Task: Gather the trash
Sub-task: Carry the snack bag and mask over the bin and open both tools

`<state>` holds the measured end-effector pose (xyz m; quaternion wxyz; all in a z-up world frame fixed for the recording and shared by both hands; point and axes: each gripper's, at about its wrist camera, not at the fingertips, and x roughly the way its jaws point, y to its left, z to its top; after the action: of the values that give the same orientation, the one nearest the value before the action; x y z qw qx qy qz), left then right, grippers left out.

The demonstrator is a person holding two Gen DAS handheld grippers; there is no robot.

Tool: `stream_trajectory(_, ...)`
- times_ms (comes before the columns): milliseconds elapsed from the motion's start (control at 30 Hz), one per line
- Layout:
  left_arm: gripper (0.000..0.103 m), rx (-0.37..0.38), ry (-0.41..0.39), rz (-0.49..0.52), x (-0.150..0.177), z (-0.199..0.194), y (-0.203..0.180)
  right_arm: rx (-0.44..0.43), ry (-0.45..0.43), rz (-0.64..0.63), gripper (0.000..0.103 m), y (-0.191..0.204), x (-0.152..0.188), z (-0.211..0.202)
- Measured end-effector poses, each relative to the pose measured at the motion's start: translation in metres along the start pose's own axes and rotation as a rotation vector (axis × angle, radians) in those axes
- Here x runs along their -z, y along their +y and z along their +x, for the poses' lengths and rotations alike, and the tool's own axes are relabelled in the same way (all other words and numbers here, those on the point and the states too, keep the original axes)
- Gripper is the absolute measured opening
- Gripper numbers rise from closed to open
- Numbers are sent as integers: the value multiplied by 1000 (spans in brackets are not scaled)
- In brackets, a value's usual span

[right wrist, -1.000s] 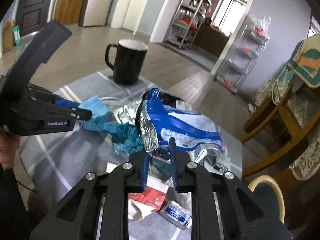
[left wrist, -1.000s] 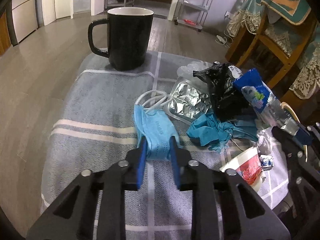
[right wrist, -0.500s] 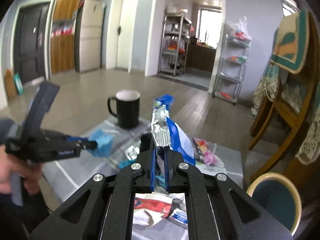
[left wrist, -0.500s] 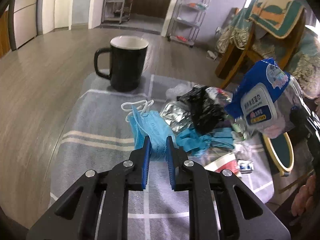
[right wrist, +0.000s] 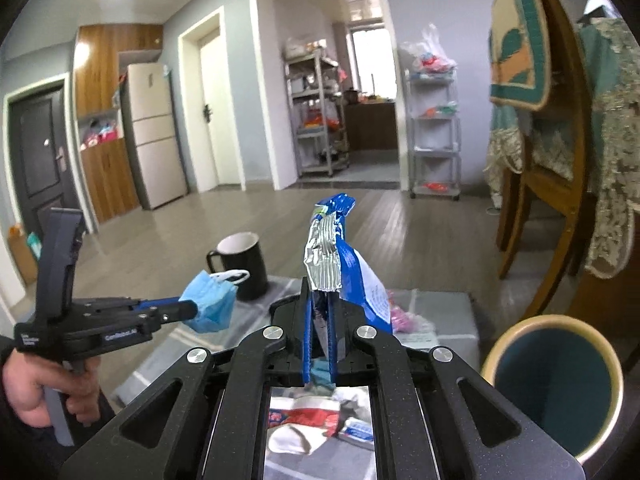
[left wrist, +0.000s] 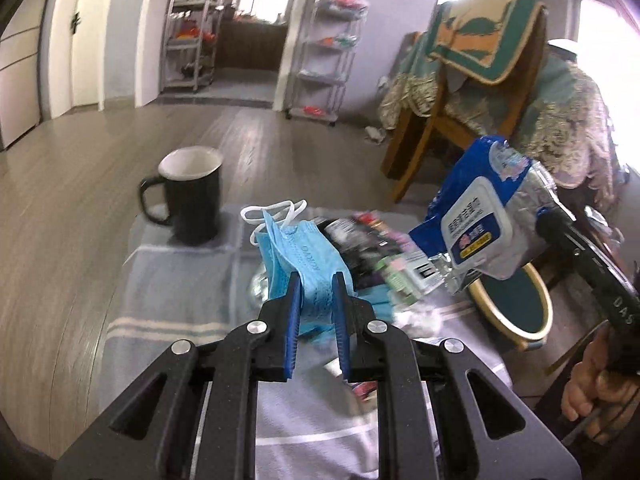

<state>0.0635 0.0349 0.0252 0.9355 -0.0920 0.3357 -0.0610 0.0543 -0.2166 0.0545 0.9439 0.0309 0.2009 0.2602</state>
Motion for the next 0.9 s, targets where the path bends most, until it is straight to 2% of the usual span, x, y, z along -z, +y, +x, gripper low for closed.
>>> stream_trajectory(200, 15, 90, -11, 58, -22, 7, -42, 102, -44, 72, 7, -25, -4, -22)
stream_trajectory(433, 15, 226, 18, 170, -39, 37, -121, 260, -55, 192, 7, -73, -2, -37)
stream_trajectory(567, 15, 301, 62, 222, -43, 70, -171, 349, -43, 299, 7, -113, 10, -46)
stream_trajectory(700, 15, 373, 117, 255, -39, 109, -217, 398, -20, 450, 7, -155, 33, -55)
stream_trajectory(900, 15, 420, 213, 260, -22, 157, -252, 429, 28, 636, 7, -200, 65, -55)
